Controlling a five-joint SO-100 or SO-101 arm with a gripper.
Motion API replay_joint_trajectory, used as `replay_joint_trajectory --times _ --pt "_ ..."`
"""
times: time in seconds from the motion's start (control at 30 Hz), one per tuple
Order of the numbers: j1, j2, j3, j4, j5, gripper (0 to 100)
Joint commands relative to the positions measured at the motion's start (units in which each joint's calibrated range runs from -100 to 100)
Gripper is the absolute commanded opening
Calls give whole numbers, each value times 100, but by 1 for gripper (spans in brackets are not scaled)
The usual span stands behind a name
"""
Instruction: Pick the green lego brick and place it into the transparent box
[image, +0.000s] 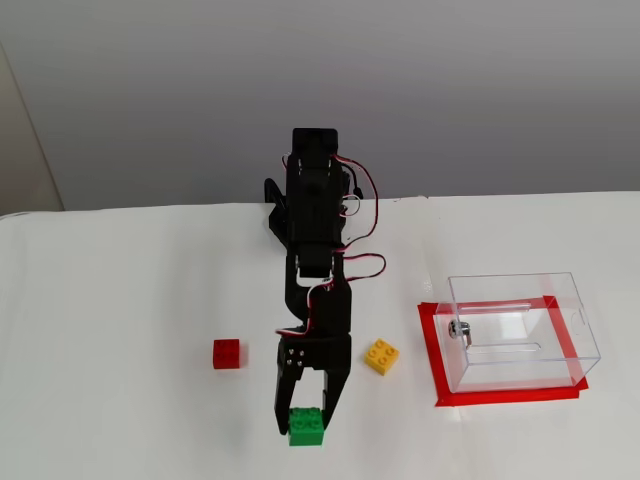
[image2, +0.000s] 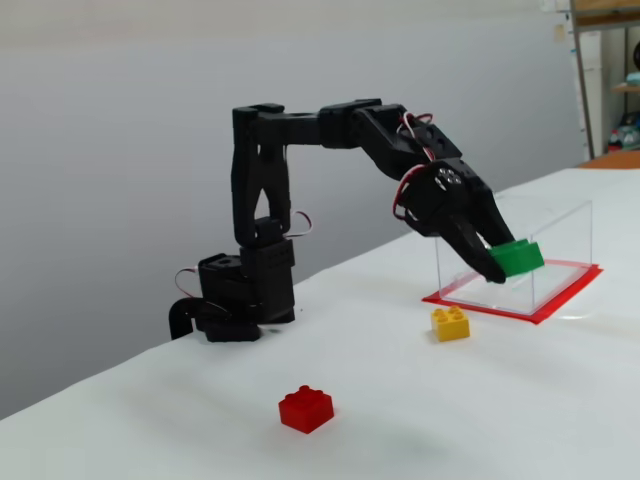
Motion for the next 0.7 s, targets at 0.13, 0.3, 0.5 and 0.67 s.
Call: replay_joint_trajectory --times 0.13,0.3,0.5,0.67 --pt "-64 -1084 -133 501 -22 16" --pt "-205 -1492 -124 1049 -53 16" --pt "-693 -1907 -124 1528 -429 16" --pt "-1491 -2213 157 1606 -429 16"
